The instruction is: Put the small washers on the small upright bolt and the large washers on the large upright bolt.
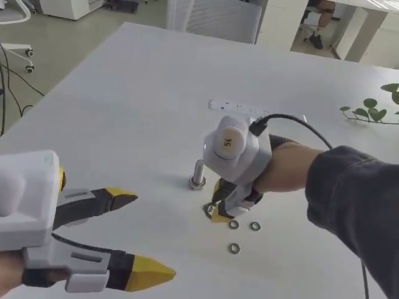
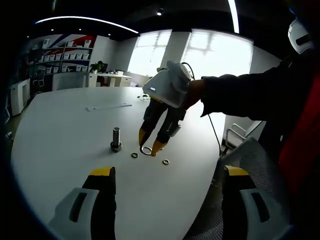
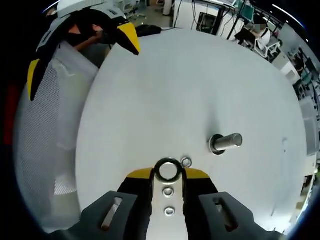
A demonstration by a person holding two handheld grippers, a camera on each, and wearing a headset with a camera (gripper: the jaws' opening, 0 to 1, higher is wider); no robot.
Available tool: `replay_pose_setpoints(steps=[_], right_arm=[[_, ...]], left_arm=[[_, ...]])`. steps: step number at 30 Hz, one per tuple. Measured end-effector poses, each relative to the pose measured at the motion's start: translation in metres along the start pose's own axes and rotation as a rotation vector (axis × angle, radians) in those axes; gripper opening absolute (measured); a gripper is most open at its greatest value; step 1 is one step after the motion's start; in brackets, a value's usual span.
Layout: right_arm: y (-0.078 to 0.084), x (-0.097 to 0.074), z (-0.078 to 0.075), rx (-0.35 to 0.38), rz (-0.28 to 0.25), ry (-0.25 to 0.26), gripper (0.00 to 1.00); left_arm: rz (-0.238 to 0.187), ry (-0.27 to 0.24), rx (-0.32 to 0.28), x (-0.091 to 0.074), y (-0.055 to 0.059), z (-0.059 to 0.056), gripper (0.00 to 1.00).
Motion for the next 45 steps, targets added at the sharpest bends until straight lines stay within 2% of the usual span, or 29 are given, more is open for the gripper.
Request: replay_pose_setpoints(steps=[11, 19, 32, 45], right_arm=[[0.004, -0.024, -0.010, 0.016, -0.004, 0.034, 0.22], [0.001, -0.035, -0.018, 0.012, -0.002, 0.055, 0.22], [-0.017, -0.059, -0.031, -0.023, 0.004, 0.103, 0.22], [-0.032, -0.065, -0.045, -0.054, 0.009, 0.119, 0.22]], left_arm=[[0.002, 0.010, 0.002, 0.002, -0.001, -0.002, 0.88], [0.000, 0.008, 0.002, 0.002, -0.001, -0.002, 0.88], [-0.003, 0.004, -0.001, 0.001, 0.000, -0.002, 0.88], [-0.004, -0.004, -0.011, 0.001, 0.001, -0.001, 0.88]])
Point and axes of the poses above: the centre of the closed fingertips' face, and the gripper's own axes: x roughly forward along the fingers, z roughly to its left, y roughly out of its underside, the point moved 6 cm from there along -x, roughly backward along the fingers, and after that the axes turned 11 degrees about -y, right-handed, at the moved point
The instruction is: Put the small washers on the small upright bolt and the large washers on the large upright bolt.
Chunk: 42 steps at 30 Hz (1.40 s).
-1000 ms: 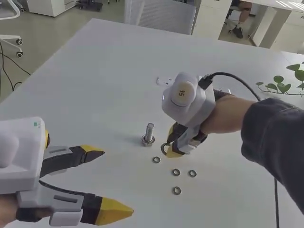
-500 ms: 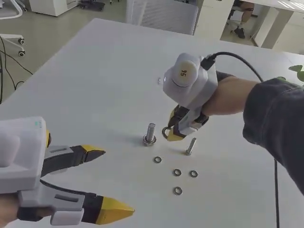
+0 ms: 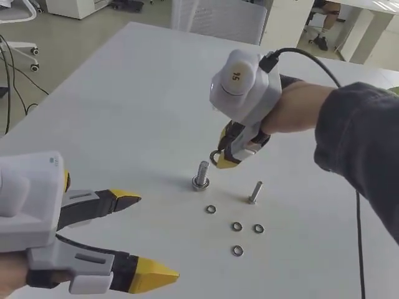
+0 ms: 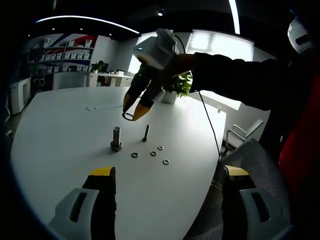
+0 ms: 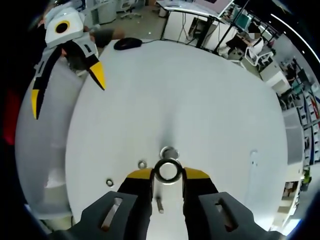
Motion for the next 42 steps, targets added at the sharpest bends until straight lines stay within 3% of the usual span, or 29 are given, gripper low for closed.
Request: replay_pose_setpoints(steps=[18, 42], right_arm=[[-0.011, 0.025, -0.015, -0.021, 0.018, -0.036, 0.22], [-0.007, 0.048, -0.027, -0.023, 0.060, -0.083, 0.22]], left_arm=[[0.008, -0.015, -0.018, 0.002, 0.005, 0.006, 0.88], [0.027, -0.017, -0.037, 0.004, 0.011, 0.011, 0.88]])
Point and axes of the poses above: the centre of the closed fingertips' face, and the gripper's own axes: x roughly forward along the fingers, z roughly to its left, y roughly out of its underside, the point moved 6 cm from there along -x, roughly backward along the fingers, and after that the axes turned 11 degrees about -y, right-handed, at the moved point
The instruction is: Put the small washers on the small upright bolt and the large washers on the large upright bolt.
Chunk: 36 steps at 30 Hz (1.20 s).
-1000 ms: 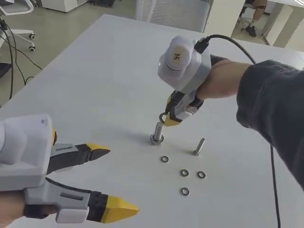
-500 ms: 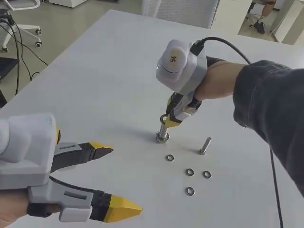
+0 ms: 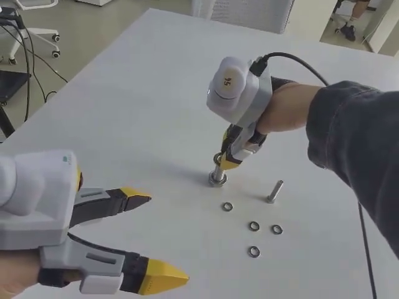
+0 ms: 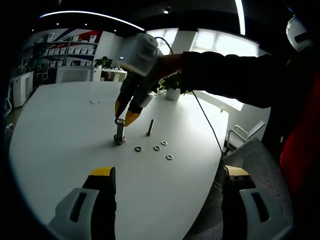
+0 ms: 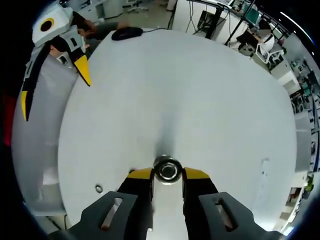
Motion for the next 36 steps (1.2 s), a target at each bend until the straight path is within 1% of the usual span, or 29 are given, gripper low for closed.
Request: replay_pose_setpoints(steps=[16, 27, 36], right_arm=[[0.002, 0.017, -0.001, 0.003, 0.022, -0.028, 0.22], [0.005, 0.029, -0.006, 0.012, 0.026, -0.045, 0.22], [0.007, 0.035, -0.006, 0.015, 0.027, -0.050, 0.22]], left_arm=[[0.009, -0.002, -0.012, 0.002, 0.003, 0.002, 0.88], [0.009, -0.003, -0.014, 0.002, 0.003, 0.004, 0.88], [0.010, -0.007, -0.018, 0.002, 0.004, 0.004, 0.88]])
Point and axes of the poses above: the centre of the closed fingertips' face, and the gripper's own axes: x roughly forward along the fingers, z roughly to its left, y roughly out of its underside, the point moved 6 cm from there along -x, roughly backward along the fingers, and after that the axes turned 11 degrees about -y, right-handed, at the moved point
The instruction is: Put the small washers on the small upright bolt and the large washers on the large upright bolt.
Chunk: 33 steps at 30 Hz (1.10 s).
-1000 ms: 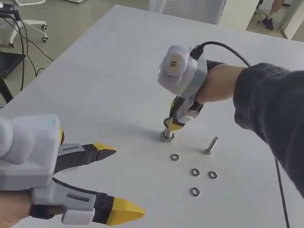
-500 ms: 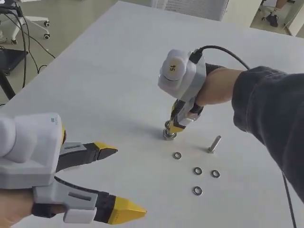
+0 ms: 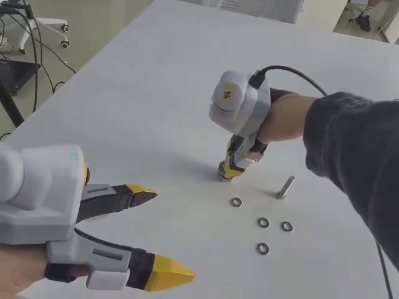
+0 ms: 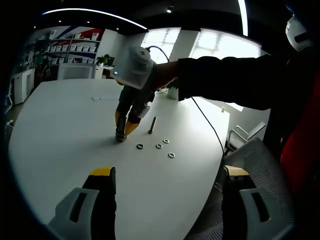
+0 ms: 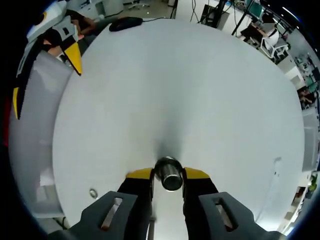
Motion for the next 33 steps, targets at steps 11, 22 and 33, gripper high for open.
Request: replay_pose_setpoints(steps=[11, 22, 33], right_arm=[[0.0054, 0.0064, -0.0017, 0.007, 0.001, -0.005, 0.23], [0.0057, 0.0081, 0.0024, 0.019, -0.006, -0.007, 0.23], [0.0058, 0.0082, 0.0049, 0.024, -0.020, -0.007, 0.26]], left_arm=[[0.002, -0.001, -0.003, 0.0010, 0.0000, -0.0003, 0.88], [0.000, 0.000, 0.000, 0.0010, -0.0008, -0.0003, 0.88], [0.001, 0.002, 0.005, 0.0007, -0.0016, -0.0010, 0.88]])
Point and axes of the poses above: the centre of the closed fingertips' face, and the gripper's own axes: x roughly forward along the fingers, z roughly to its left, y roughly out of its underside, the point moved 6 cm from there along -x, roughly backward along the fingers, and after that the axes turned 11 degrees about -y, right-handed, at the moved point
